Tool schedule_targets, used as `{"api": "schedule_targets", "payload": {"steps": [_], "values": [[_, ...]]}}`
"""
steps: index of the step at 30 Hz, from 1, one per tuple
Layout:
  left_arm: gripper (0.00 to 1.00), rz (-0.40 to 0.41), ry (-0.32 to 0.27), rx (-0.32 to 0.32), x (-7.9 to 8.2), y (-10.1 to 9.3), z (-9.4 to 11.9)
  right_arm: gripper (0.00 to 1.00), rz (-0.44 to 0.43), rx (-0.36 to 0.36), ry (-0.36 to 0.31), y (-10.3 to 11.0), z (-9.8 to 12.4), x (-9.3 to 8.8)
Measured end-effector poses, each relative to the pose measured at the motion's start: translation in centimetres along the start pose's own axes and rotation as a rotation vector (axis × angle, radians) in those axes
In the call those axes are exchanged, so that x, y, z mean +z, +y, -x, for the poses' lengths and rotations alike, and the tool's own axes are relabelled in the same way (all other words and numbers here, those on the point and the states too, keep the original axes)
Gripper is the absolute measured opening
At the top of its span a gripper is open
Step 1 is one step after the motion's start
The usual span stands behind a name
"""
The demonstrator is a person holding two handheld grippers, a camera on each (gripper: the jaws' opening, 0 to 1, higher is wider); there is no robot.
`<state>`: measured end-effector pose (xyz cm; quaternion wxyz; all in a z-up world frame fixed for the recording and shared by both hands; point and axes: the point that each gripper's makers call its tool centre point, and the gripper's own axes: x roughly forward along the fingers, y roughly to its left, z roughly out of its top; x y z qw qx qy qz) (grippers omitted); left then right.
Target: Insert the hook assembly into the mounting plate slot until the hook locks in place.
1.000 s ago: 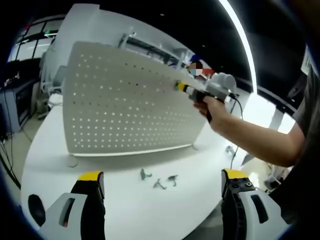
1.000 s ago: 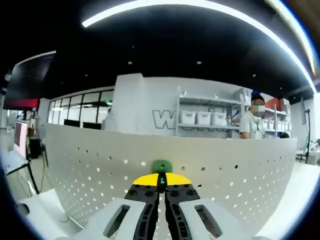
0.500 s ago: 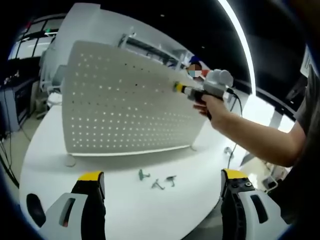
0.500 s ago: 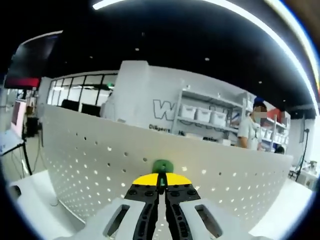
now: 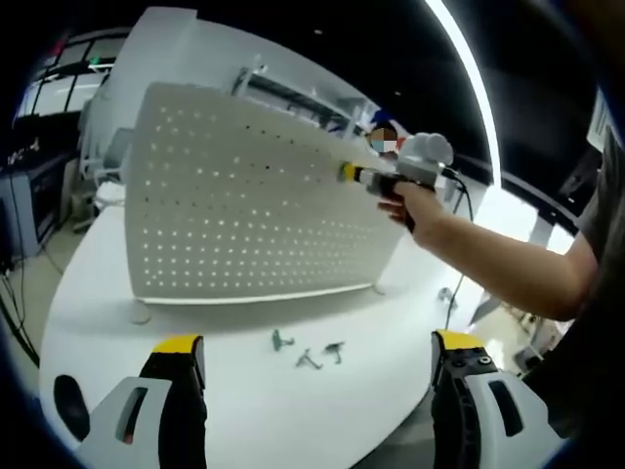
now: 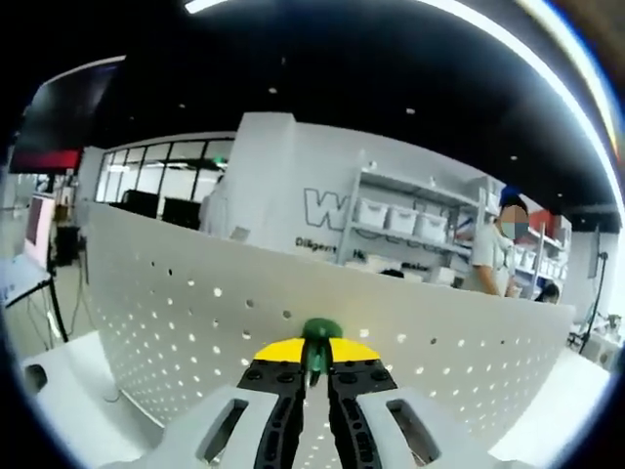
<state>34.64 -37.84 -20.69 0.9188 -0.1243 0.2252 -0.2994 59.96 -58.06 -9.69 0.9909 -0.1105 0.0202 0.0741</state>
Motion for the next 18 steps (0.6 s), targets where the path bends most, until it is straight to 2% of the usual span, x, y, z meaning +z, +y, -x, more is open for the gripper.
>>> {"api": "schedule_targets", "payload": {"steps": [4, 8, 11, 15, 18], "values": [[0.98, -0.003, 0.012, 0.0, -0.2, -0.2, 0.0, 0.16, -0.014, -0.012, -0.016, -0.3, 0.4, 0.9], [0.98, -0.006, 0.007, -0.003, -0.2, -0.5, 0.2, 0.18, -0.041, -0.003, -0.071, -0.5, 1.1, 3.1], [0.98, -0.012, 0.021, -0.002, -0.6, -0.5, 0.4, 0.25, -0.052, 0.0, -0.091, -0.5, 1.5, 4.2], [0.98, -0.012, 0.028, 0.001, -1.0, -0.7, 0.6, 0.26, -0.083, 0.013, -0.121, -0.7, 2.5, 5.6], [0.98, -0.016, 0.027, 0.0, -1.0, -0.8, 0.7, 0.27, -0.092, 0.026, -0.128, -0.6, 3.3, 5.9]]}}
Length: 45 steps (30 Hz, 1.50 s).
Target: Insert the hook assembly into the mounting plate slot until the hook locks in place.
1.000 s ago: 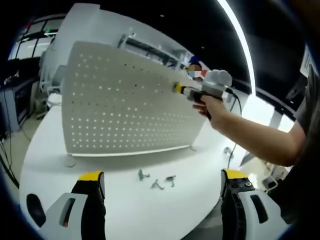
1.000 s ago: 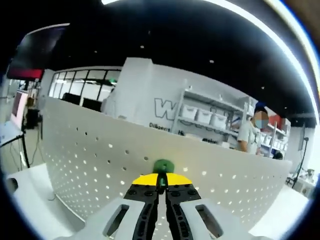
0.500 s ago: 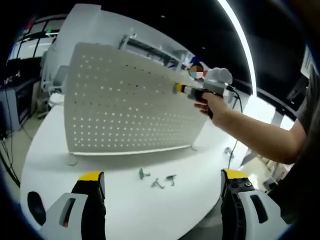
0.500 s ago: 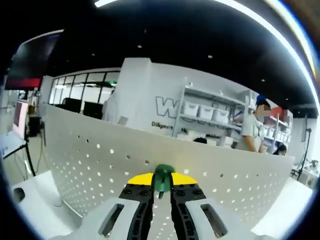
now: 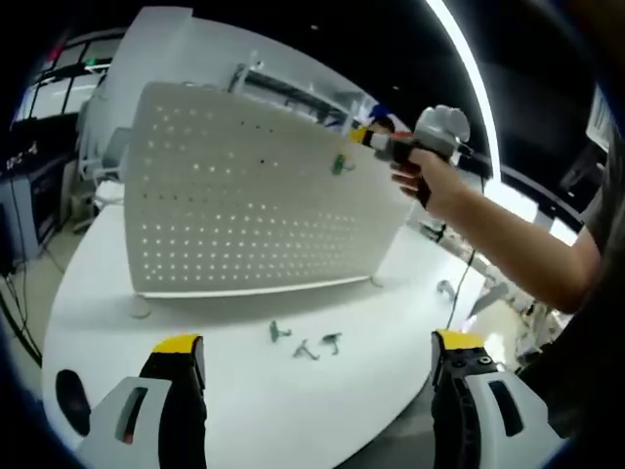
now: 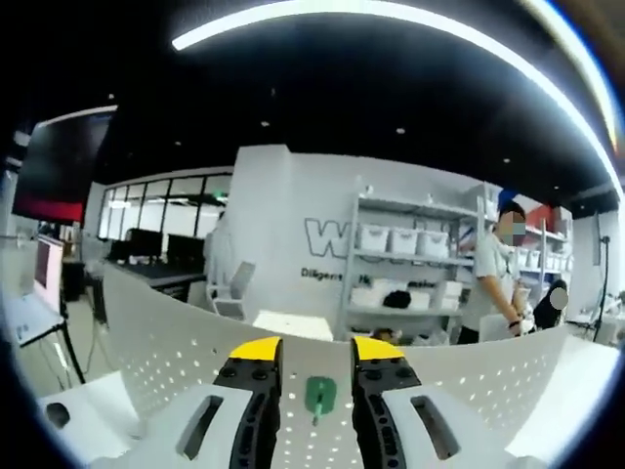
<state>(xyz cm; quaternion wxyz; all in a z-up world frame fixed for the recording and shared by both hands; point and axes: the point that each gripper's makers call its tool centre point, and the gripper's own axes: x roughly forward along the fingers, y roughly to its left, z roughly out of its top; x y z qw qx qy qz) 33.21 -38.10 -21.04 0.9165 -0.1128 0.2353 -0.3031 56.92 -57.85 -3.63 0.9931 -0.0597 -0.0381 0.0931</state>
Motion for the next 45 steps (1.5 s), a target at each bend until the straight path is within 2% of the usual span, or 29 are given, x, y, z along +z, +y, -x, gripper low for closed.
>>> {"api": "schedule_targets", "payload": {"steps": [6, 12, 14, 24, 30, 41, 44, 45], "values": [[0.98, -0.016, 0.022, -0.006, -0.6, -0.5, -0.2, 0.29, -0.008, 0.024, 0.042, -0.1, 0.9, -1.3], [0.98, -0.023, 0.043, -0.034, -1.1, -1.6, -0.4, 0.3, -0.013, 0.045, 0.06, 0.1, 2.9, -2.2], [0.98, -0.021, 0.054, -0.044, -1.4, -1.9, -0.6, 0.3, -0.013, 0.072, 0.08, 0.5, 3.5, -3.0], [0.98, -0.013, 0.083, -0.071, -2.4, -3.2, -0.8, 0.3, 0.027, 0.116, 0.16, 1.6, 7.8, -6.4], [0.99, 0.001, 0.104, -0.081, -3.2, -3.6, -0.7, 0.3, 0.051, 0.171, 0.23, 2.6, 10.1, -9.3], [0.99, -0.001, 0.112, -0.084, -3.5, -3.9, -0.5, 0.38, 0.014, 0.223, 0.286, 4.6, 13.0, -11.5], [0.99, 0.0, 0.116, -0.083, -3.6, -3.8, -0.5, 0.39, -0.02, 0.252, 0.34, 5.6, 14.1, -13.1], [0.98, 0.002, 0.121, -0.084, -3.8, -3.9, -0.4, 0.41, -0.002, 0.282, 0.366, 6.3, 14.6, -13.9]]}}
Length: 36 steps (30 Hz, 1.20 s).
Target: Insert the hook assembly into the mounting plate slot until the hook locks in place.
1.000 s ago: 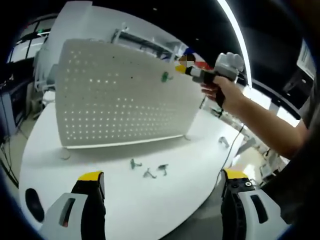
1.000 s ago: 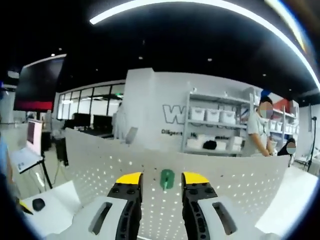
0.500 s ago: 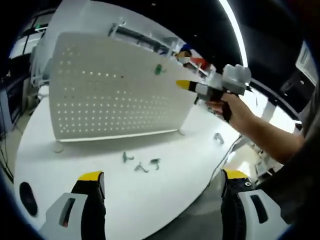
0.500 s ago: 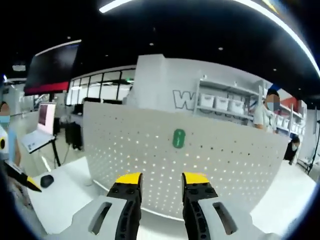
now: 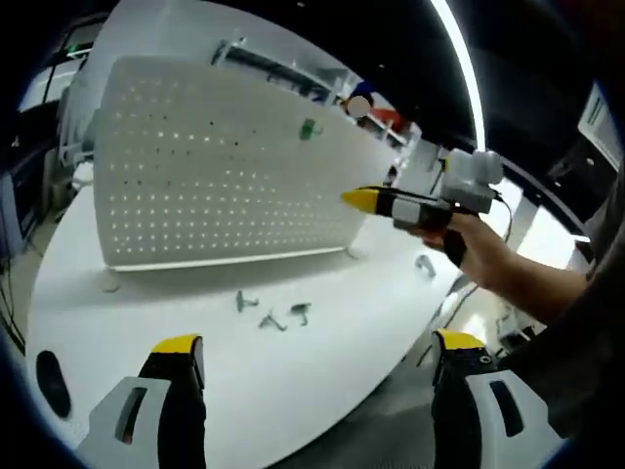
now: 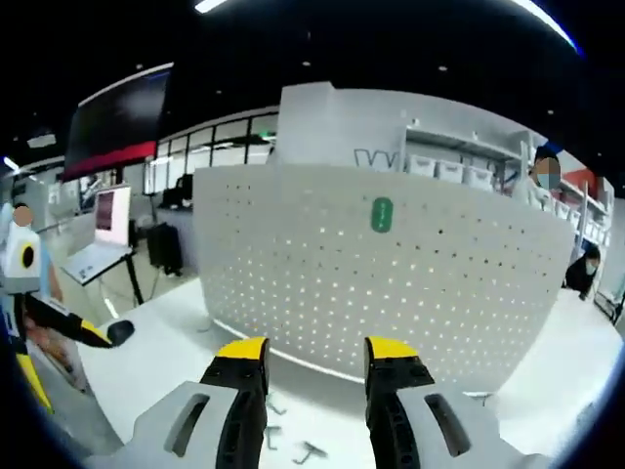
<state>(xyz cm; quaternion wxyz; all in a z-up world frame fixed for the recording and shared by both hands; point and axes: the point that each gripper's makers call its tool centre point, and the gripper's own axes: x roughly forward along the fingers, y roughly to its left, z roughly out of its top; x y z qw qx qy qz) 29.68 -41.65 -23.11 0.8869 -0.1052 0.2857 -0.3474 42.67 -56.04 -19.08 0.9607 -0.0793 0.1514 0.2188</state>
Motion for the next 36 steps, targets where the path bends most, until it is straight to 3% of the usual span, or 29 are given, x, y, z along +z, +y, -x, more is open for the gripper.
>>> {"api": "schedule_targets", "payload": {"steps": [12, 18, 32, 36], "values": [[0.98, 0.03, 0.026, -0.02, -0.9, -0.3, -0.3, 0.55, -0.06, 0.117, 0.136, 4.7, 3.2, -6.5], [0.98, 0.031, 0.032, -0.023, -1.3, -0.5, -0.4, 0.58, -0.088, 0.116, 0.184, 4.9, 5.2, -9.0], [0.97, 0.036, 0.038, -0.023, -1.9, -0.6, -0.5, 0.64, -0.122, 0.124, 0.249, 5.8, 7.8, -12.0], [0.97, 0.038, 0.05, -0.016, -2.6, -0.4, -0.7, 0.7, -0.136, 0.13, 0.272, 6.0, 8.6, -12.9]]}}
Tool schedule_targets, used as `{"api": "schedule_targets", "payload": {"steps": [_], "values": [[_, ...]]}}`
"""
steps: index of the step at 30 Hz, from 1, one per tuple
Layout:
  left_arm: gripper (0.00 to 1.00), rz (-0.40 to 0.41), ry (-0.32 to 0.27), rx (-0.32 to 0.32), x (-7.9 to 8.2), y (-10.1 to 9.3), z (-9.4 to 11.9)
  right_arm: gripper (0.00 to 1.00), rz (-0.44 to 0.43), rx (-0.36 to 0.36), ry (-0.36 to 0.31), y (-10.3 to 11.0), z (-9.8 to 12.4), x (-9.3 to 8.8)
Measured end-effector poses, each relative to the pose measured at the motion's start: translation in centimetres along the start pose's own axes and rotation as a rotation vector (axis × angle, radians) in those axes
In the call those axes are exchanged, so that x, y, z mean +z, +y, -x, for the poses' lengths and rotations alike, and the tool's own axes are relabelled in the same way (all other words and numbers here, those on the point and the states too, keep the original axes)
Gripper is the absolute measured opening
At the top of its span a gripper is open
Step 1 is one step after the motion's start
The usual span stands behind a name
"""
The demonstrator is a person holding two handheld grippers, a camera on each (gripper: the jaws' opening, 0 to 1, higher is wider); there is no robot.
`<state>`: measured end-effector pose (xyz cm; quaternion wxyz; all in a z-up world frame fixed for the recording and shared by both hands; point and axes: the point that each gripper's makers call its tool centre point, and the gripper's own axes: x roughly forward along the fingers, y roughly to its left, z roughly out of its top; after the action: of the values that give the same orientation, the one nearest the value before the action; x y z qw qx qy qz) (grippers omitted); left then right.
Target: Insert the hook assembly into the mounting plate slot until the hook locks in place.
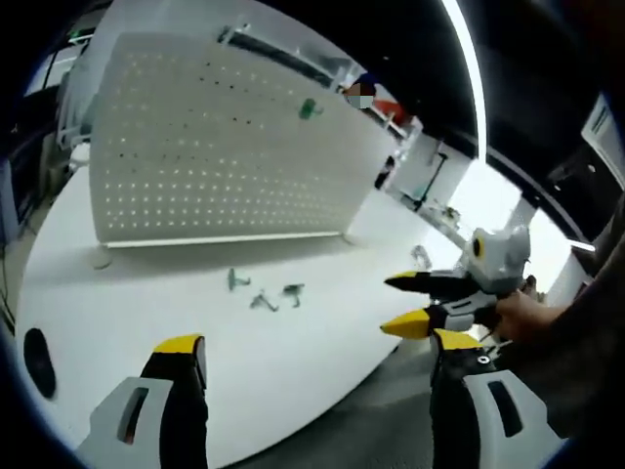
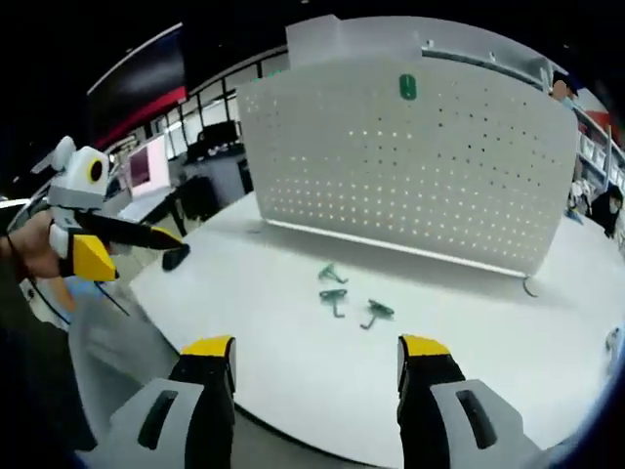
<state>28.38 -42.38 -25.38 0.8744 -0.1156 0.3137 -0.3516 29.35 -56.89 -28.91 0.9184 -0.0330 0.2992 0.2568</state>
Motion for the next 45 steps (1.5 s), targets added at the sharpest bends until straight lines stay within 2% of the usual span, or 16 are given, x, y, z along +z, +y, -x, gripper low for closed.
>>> {"api": "schedule_targets", "payload": {"steps": [5, 8, 9, 10, 14, 18, 24, 28, 30, 32, 36, 39, 45], "values": [[0.97, -0.018, 0.038, 0.012, -1.0, 0.5, -0.6, 0.73, -0.012, 0.0, 0.027, 0.1, 1.1, -1.3], [0.95, -0.037, 0.051, -0.005, -1.5, 0.7, -1.3, 0.73, -0.027, 0.003, 0.041, 0.1, 1.7, -2.0], [0.92, -0.055, 0.068, -0.013, -1.9, 0.9, -1.6, 0.72, -0.026, 0.002, 0.041, 0.1, 1.9, -2.2], [0.9, -0.078, 0.128, -0.015, -3.0, 1.4, -2.0, 0.71, -0.025, 0.001, 0.043, 0.1, 2.0, -2.4], [0.9, -0.127, 0.15, -0.018, -3.3, 2.1, -3.3, 0.71, -0.061, -0.001, 0.051, -0.3, 2.3, -2.9], [0.84, -0.159, 0.141, -0.053, -2.7, 2.2, -5.1, 0.71, -0.072, -0.002, 0.051, -0.4, 2.5, -3.1], [0.8, -0.193, 0.154, -0.069, -1.7, 2.8, -8.1, 0.71, -0.08, 0.005, 0.059, -0.3, 2.4, -3.4], [0.76, -0.229, 0.19, -0.079, -1.8, 3.5, -9.9, 0.71, -0.087, 0.017, 0.062, 0.0, 2.3, -3.4], [0.7, -0.254, 0.192, -0.088, -1.6, 3.8, -10.7, 0.71, -0.089, 0.022, 0.065, 0.1, 2.2, -3.4], [0.63, -0.261, 0.187, -0.086, -1.4, 4.4, -11.8, 0.71, -0.1, 0.032, 0.067, 0.3, 2.1, -3.4], [0.63, -0.269, 0.214, -0.082, -1.4, 5.2, -13.9, 0.71, -0.115, 0.047, 0.086, 0.4, 1.8, -3.9], [0.59, -0.28, 0.23, -0.088, -1.5, 5.5, -15.1, 0.7, -0.115, 0.05, 0.095, 0.2, 1.8, -4.1], [0.5, -0.302, 0.24, -0.062, -1.8, 6.4, -16.5, 0.7, -0.132, 0.043, 0.119, -0.4, 1.5, -4.6]]}}
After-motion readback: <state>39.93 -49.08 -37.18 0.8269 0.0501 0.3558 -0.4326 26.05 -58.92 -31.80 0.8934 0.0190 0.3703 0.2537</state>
